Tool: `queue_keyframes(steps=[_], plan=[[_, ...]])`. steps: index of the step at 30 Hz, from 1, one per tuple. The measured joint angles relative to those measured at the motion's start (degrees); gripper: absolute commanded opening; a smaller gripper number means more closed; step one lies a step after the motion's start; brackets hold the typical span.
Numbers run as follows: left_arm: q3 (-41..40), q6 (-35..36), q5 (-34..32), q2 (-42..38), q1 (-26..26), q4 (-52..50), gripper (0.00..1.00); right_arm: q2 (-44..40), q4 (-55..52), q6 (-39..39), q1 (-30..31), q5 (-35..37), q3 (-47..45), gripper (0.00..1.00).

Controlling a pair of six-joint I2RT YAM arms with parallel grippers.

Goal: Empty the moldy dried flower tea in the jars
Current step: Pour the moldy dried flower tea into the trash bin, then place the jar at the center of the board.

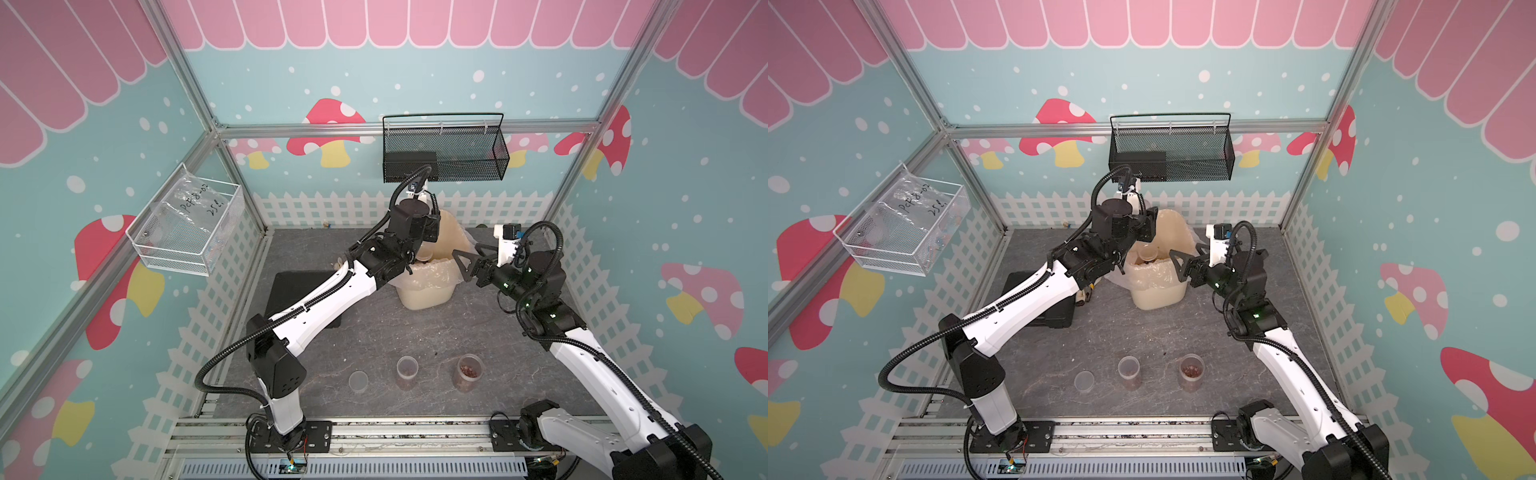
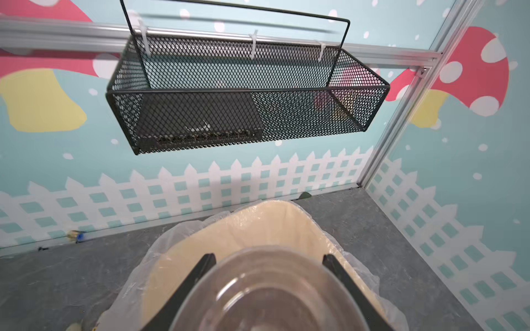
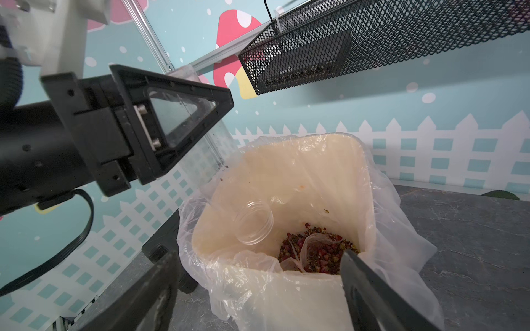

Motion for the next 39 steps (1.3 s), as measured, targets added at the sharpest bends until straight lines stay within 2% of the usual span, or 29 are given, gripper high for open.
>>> queue_keyframes(steps=[2, 5, 8, 11, 19, 25, 31, 35, 39], plan=[[0.0, -0.2, -0.5, -0.1, 0.1, 0.4, 0.0, 0.0, 0.0, 0.0, 0.0, -0.2, 0.0, 0.89], [-0.1, -2.6, 3.8, -0.4, 0.9, 0.5, 0.0, 0.0, 0.0, 0.0, 0.0, -0.3, 0.0, 0.89], [-0.1, -0.9, -0.4, -0.4, 0.7, 0.4, 0.0, 0.2, 0.0, 0.0, 0.0, -0.7, 0.0, 0.89], [-1.5, -4.4, 2.8, -1.3, 1.4, 1.4, 0.0, 0.6, 0.0, 0.0, 0.0, -1.2, 0.0, 0.89], [-10.7, -14.2, 9.0, -8.5, 7.2, 6.5, 0.0, 1.0, 0.1, 1.0, 0.0, -2.9, 0.0, 0.89], [-18.4, -26.7, 16.6, -14.8, 12.0, 13.6, 0.0, 1.3, 2.3, 5.3, 0.0, -6.4, 0.0, 0.89], [-26.9, -43.5, 25.3, -18.1, 17.4, 21.4, 0.0, 3.5, 9.0, 13.2, 0.0, -11.8, 0.9, 0.89], [-32.2, -53.9, 29.8, -18.6, 18.7, 26.9, 0.0, 6.1, 16.7, 20.3, 0.0, -16.4, 1.0, 0.83], [-34.2, -59.9, 33.2, -18.7, 18.8, 29.2, 0.0, 9.4, 23.6, 26.9, 0.0, -20.1, 1.0, 0.7]])
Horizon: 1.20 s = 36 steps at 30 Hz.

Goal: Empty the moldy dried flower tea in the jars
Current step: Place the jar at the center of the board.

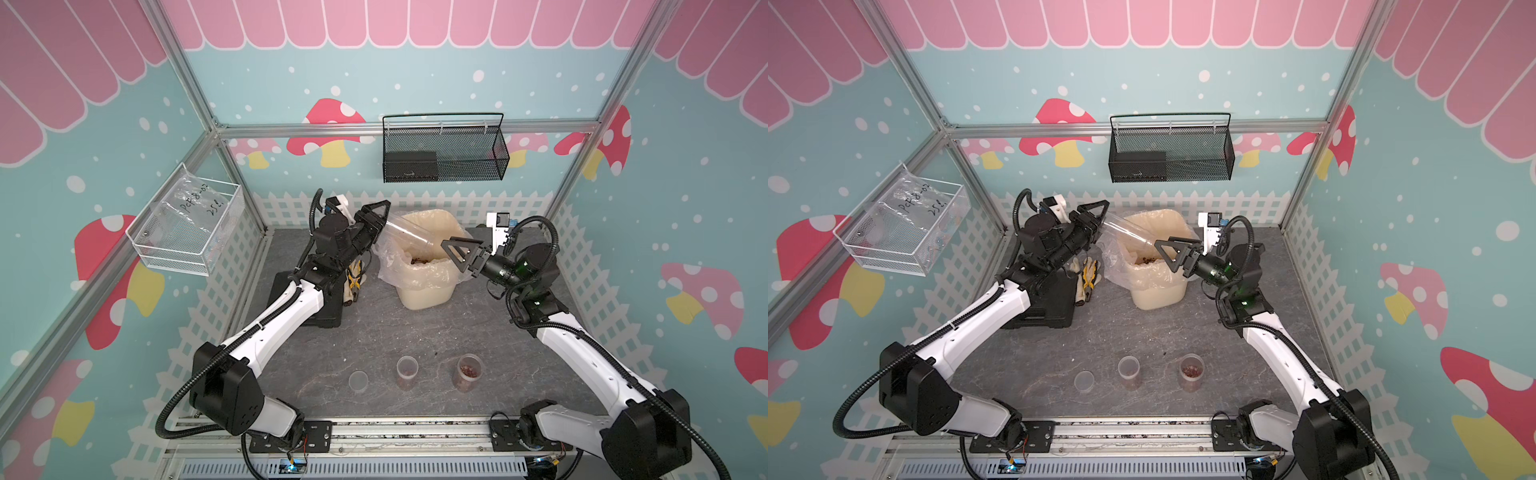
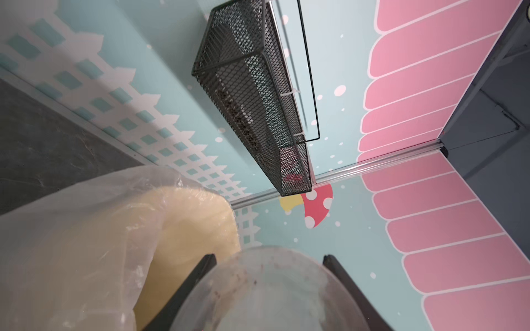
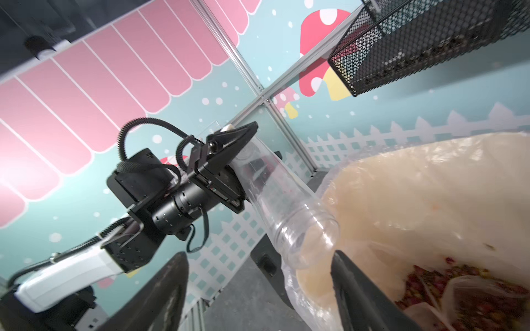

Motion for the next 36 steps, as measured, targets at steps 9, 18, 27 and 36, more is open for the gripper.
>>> queue_keyframes(steps=[9, 18, 27, 36], plan=[[-1.6, -5.5, 2.8, -1.7, 0.3, 4.6, 0.0, 1.9, 5.9, 5.9, 0.6, -2.8, 0.0, 0.64], [-1.9, -7.2, 4.9, -1.8, 0.3, 6.2, 0.0, 4.6, 7.4, 7.9, 2.4, -3.9, 0.8, 0.48], [-1.9, -7.9, 6.8, -1.7, 0.3, 7.5, 0.0, 6.6, 9.4, 9.0, 4.0, -5.0, 3.6, 0.32], [-2.3, -9.7, 7.7, -1.3, 0.3, 8.1, 0.12, 8.1, 12.7, 10.7, 4.7, -6.5, 4.8, 0.0]])
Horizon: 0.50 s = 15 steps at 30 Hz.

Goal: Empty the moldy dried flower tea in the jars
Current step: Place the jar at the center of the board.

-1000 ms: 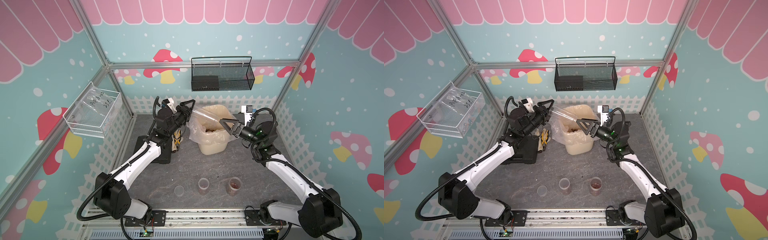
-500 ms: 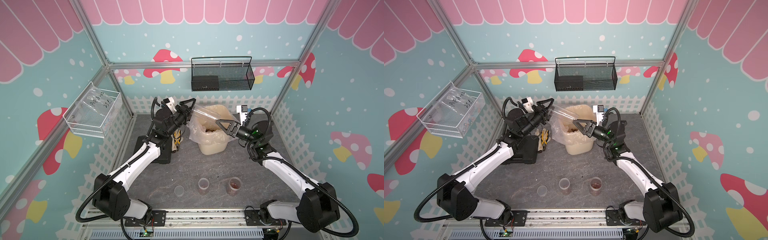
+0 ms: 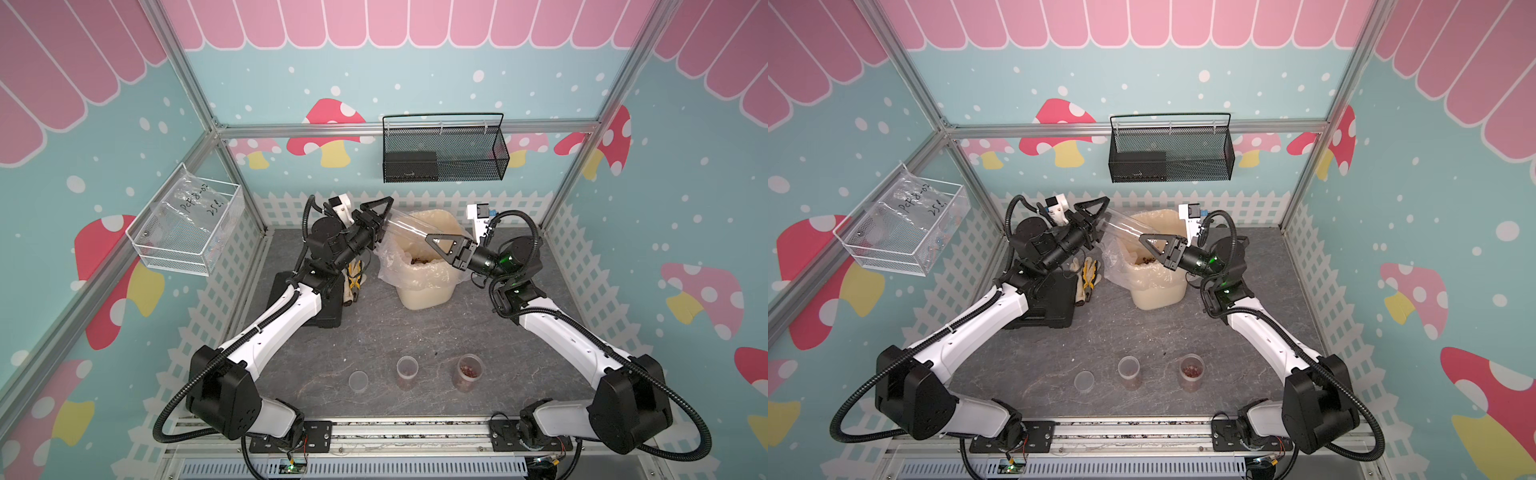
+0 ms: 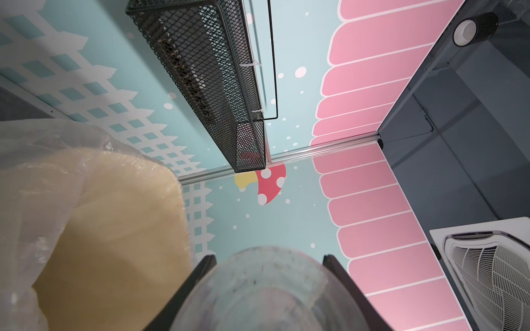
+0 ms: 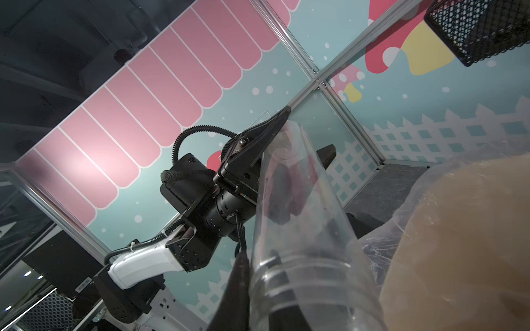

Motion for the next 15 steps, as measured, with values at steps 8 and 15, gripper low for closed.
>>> queue_keyframes(steps=[8, 15], plan=[[-0.6, 0.0, -0.2, -0.6, 0.0, 0.3, 0.74, -0.1, 0.9, 0.0, 0.2, -0.8, 0.1, 0.0], [-1.4, 13.0, -4.3, -4.8, -0.4, -8.5, 0.99, -1.6, -4.6, -5.5, 1.1, 1.1, 0.9, 0.0]])
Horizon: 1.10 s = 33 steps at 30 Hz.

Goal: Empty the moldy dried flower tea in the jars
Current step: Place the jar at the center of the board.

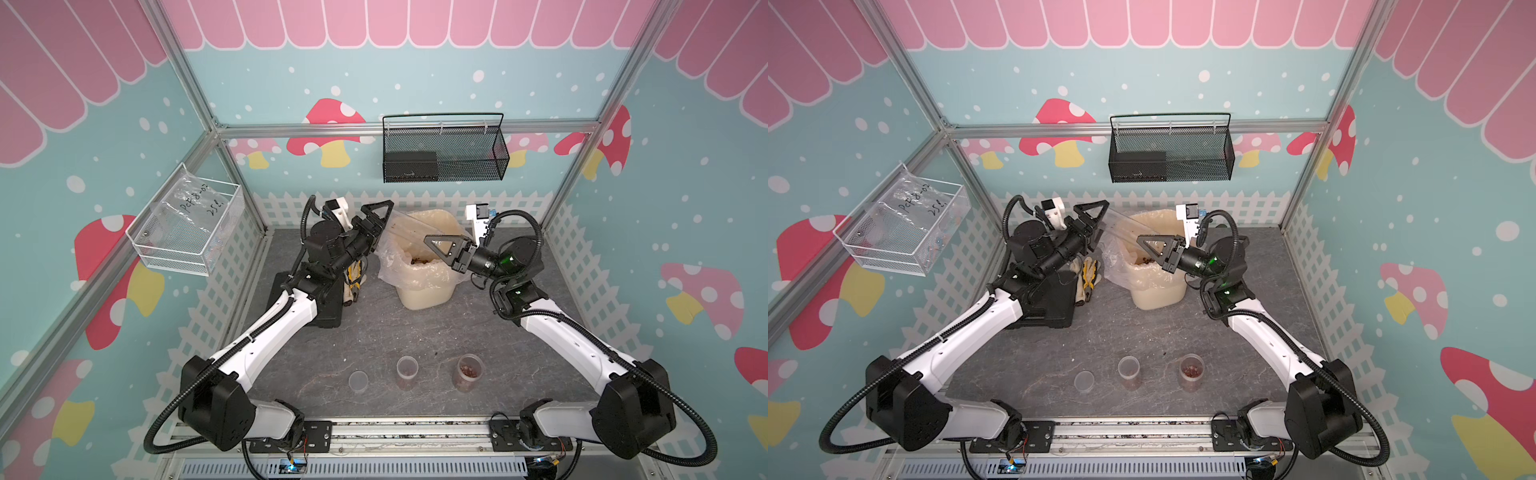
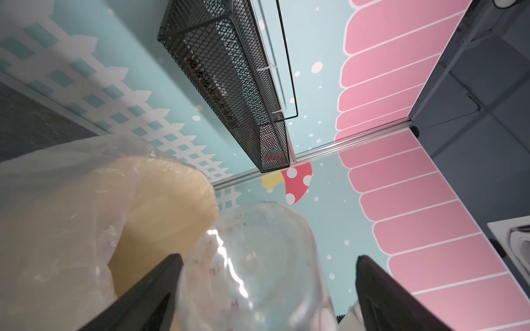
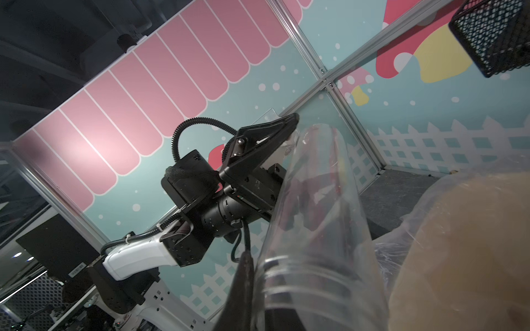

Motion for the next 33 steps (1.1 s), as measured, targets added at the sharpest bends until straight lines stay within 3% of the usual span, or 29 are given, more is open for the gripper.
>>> queue_keyframes(steps=[9, 17, 26, 33], plan=[[-0.5, 23.6, -8.6, -11.6, 0.0, -13.5, 0.99, -1.4, -14.8, -11.4, 3.3, 3.3, 4.2, 0.0], [-9.2, 42.7, -13.6, -21.0, 0.0, -22.0, 0.99, -1.9, -35.6, -25.6, 8.9, 9.7, 12.1, 0.0], [-15.5, 51.3, -18.4, -25.5, 0.0, -27.0, 0.99, 0.7, -59.2, -39.0, 15.8, 18.6, 21.2, 0.0], [-18.8, 52.9, -25.0, -28.7, 0.0, -27.2, 0.99, 5.6, -70.9, -45.6, 20.1, 24.9, 26.1, 0.0]])
